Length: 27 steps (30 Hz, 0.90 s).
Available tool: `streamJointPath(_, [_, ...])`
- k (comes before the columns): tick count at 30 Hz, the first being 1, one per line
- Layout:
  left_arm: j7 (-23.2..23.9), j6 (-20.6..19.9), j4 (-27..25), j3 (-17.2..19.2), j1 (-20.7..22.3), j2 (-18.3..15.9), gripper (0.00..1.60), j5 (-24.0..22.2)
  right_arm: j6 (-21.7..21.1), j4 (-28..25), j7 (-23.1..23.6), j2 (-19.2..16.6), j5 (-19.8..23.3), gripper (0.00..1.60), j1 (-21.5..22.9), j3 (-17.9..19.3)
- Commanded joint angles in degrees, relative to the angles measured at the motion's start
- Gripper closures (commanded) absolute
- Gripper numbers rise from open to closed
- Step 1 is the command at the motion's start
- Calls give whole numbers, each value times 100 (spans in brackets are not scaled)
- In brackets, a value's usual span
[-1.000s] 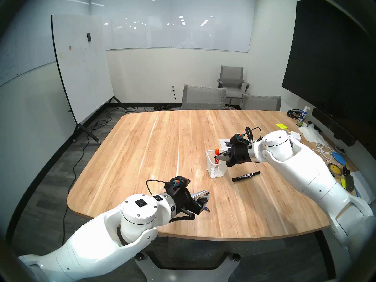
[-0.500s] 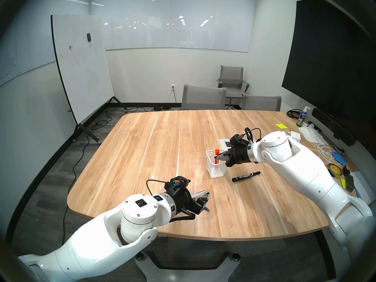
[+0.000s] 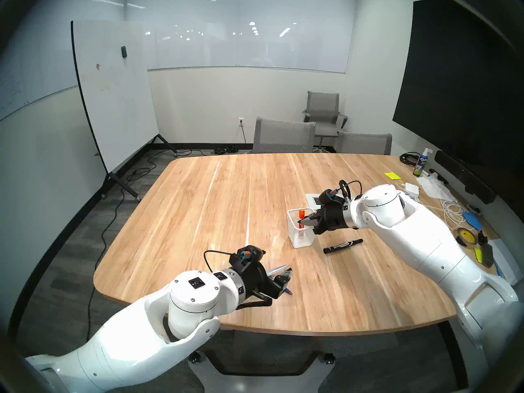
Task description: Place the pen, the marker, and the scissors into the pen holder
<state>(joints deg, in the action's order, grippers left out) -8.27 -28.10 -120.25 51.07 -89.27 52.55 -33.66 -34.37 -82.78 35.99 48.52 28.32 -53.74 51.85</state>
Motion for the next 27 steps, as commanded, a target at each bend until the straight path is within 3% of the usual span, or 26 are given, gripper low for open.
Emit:
streamJointPath(1, [-2, 41, -89, 11, 13, 22, 0, 6, -10, 4, -3, 39, 10, 124, 118, 56])
streamJointPath(11, [-2, 41, -89, 11, 13, 22, 0, 6, 3, 46, 10, 56, 3, 122, 116, 77])
streamJointPath(27, [-2, 41, -89, 11, 13, 23, 0, 6, 7, 72, 66, 59, -5, 106, 121, 113])
